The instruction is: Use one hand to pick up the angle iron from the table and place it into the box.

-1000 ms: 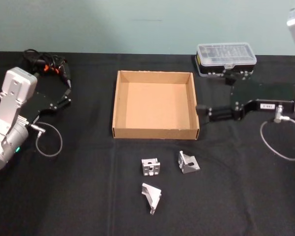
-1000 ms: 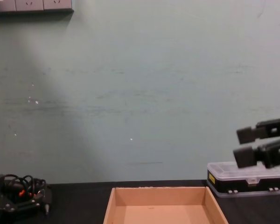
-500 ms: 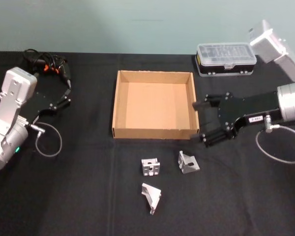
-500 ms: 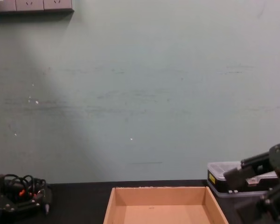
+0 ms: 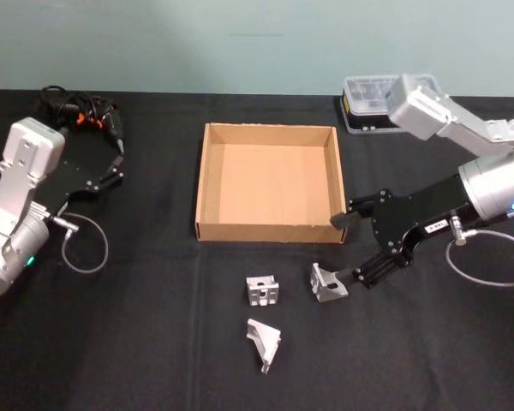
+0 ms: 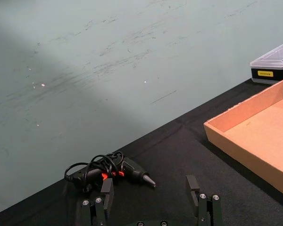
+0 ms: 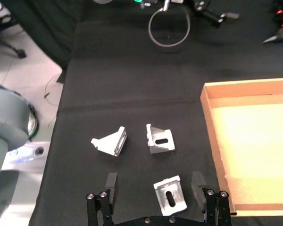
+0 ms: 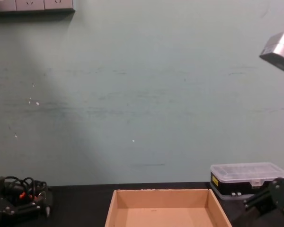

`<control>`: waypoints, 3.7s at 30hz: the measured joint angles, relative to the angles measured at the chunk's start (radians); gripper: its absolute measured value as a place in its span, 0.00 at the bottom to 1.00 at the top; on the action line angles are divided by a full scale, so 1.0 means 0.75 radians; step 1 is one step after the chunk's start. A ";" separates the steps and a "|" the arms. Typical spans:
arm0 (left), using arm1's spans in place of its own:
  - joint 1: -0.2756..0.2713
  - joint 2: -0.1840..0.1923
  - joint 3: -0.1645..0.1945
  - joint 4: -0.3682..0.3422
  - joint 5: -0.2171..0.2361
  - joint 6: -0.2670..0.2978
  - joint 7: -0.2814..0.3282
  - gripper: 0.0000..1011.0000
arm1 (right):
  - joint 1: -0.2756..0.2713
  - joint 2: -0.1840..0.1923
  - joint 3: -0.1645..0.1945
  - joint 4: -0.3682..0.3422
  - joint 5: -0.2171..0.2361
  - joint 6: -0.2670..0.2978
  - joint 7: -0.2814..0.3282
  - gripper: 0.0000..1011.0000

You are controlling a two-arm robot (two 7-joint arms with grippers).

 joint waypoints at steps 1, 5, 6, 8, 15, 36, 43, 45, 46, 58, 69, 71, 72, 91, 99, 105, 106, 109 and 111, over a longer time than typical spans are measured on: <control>0.000 0.000 0.000 0.000 0.000 0.000 0.000 0.99 | 0.013 -0.003 -0.016 0.009 -0.008 -0.004 0.011 0.99; 0.000 0.000 0.000 0.000 0.000 0.000 0.000 0.99 | 0.047 -0.016 -0.059 0.034 -0.030 -0.014 0.037 0.99; 0.000 0.000 0.000 0.000 0.000 0.000 0.000 0.99 | 0.054 -0.019 -0.069 0.040 -0.034 -0.016 0.042 0.99; 0.000 0.000 0.000 0.000 0.000 0.000 0.000 0.99 | 0.071 -0.026 -0.092 0.054 -0.047 -0.020 0.054 0.99; 0.000 0.000 0.000 0.000 0.000 0.000 0.000 0.99 | 0.134 -0.060 -0.175 0.107 -0.104 -0.040 0.085 0.99; 0.000 0.000 0.000 0.000 0.000 0.000 0.000 0.99 | 0.272 -0.187 -0.345 0.286 -0.167 -0.111 0.131 0.99; 0.000 0.000 0.000 0.000 0.000 0.000 0.000 0.99 | 0.310 -0.207 -0.393 0.327 -0.183 -0.127 0.151 0.99; 0.000 0.000 0.000 0.000 0.000 0.000 0.000 0.99 | 0.317 -0.211 -0.403 0.335 -0.186 -0.132 0.154 0.99; 0.000 0.000 0.000 0.000 0.000 0.000 0.000 0.99 | 0.322 -0.214 -0.408 0.339 -0.188 -0.135 0.156 0.99; 0.000 0.000 0.000 0.000 0.000 0.000 0.000 0.99 | 0.354 -0.242 -0.464 0.393 -0.187 -0.169 0.160 0.99; 0.000 0.000 0.000 0.000 0.000 0.000 0.000 0.99 | 0.376 -0.262 -0.508 0.429 -0.175 -0.191 0.145 0.99; 0.000 0.000 0.000 0.000 0.000 0.000 0.000 0.99 | 0.380 -0.265 -0.516 0.435 -0.172 -0.195 0.142 0.99; 0.000 0.000 0.000 0.000 0.000 0.000 0.000 0.99 | 0.382 -0.265 -0.518 0.436 -0.172 -0.196 0.141 0.99; 0.000 0.000 0.000 0.000 0.000 0.000 0.000 0.99 | 0.410 -0.272 -0.565 0.463 -0.164 -0.216 0.131 0.94; 0.000 0.000 0.000 0.000 0.000 0.000 0.000 0.99 | 0.409 -0.276 -0.571 0.473 -0.158 -0.229 0.123 0.75; 0.000 0.000 0.000 0.000 0.000 0.000 0.000 0.99 | 0.410 -0.278 -0.573 0.477 -0.157 -0.234 0.122 0.56; 0.000 0.000 0.000 0.000 0.000 0.000 0.000 0.99 | 0.411 -0.278 -0.573 0.477 -0.156 -0.234 0.121 0.51; 0.000 0.000 0.000 0.000 0.000 0.000 0.000 0.99 | 0.412 -0.277 -0.574 0.476 -0.156 -0.233 0.120 0.47; 0.000 0.000 0.000 0.000 0.000 0.000 0.000 0.99 | 0.412 -0.275 -0.574 0.471 -0.154 -0.230 0.119 0.47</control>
